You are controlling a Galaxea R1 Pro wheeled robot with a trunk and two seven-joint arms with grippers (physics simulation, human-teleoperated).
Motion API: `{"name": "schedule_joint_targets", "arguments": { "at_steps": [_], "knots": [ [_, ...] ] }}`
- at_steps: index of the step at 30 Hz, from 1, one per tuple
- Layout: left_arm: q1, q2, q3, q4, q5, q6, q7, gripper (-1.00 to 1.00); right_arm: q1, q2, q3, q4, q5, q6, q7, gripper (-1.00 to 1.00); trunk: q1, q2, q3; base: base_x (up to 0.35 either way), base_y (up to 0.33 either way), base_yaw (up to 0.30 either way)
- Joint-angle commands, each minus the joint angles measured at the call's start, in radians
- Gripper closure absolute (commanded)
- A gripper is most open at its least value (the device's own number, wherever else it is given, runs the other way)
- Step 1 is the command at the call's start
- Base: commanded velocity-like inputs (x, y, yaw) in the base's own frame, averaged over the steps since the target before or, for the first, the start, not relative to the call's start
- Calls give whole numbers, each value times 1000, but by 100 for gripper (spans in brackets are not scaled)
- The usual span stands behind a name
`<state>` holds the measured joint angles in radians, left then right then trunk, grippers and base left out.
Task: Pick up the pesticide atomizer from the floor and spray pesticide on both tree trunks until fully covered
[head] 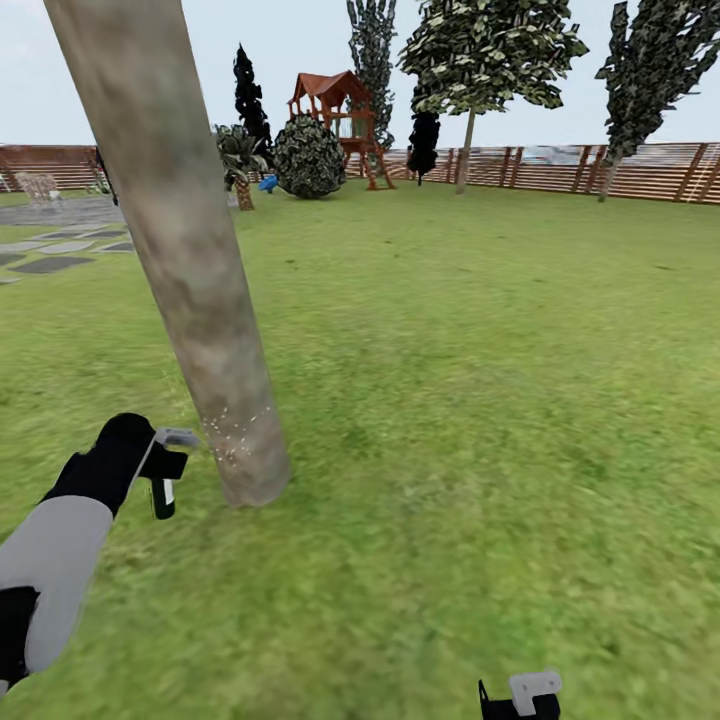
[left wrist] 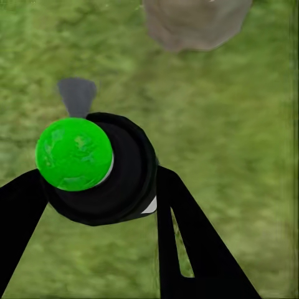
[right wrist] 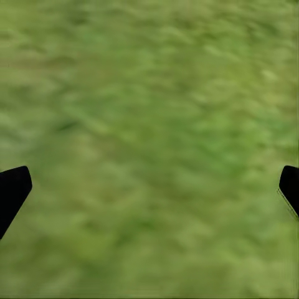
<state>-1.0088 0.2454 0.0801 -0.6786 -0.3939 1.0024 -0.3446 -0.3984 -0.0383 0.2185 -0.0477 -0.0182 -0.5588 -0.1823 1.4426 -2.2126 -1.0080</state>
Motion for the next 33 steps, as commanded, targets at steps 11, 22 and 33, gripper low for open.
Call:
{"name": "schedule_joint_targets", "arguments": {
  "at_steps": [11,22,33],
  "knots": [
    [-1,-9,5,-8,-13,5,-10,100,0,0,9,1,-2,-1,-6,-100,0,0,-1,69,-250,1],
    [-1,-9,6,-13,-15,5,-8,100,0,0,8,1,-2,-1,-6,-100,0,0,-1,19,-282,0],
    [-2,-8,7,-13,-19,5,-8,100,0,0,9,0,-2,-1,-6,-100,0,0,-1,75,-268,108]
  ]
}}
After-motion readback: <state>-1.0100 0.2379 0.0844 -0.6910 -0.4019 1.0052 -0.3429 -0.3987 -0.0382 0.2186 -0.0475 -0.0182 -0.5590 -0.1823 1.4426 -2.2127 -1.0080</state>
